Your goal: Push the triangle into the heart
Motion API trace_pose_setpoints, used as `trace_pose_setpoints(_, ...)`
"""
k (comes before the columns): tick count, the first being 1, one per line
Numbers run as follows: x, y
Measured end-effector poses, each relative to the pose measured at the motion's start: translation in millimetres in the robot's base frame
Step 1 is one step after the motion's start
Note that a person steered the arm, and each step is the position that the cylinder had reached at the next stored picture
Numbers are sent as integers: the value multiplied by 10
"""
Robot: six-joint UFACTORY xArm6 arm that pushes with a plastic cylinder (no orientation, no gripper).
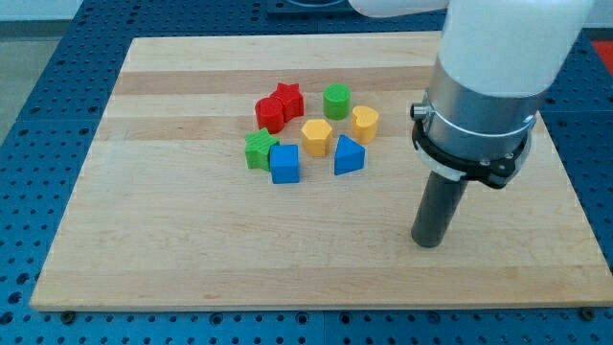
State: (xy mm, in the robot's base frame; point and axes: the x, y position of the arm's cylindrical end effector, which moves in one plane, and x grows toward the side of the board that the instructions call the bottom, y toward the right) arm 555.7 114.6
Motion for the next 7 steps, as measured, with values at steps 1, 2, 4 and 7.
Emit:
trace_pose_setpoints(1, 0, -13)
trace_pose_setpoints(2, -17, -334)
trace_pose_setpoints(4, -359, -506)
trace_pose_setpoints(7, -749, -761)
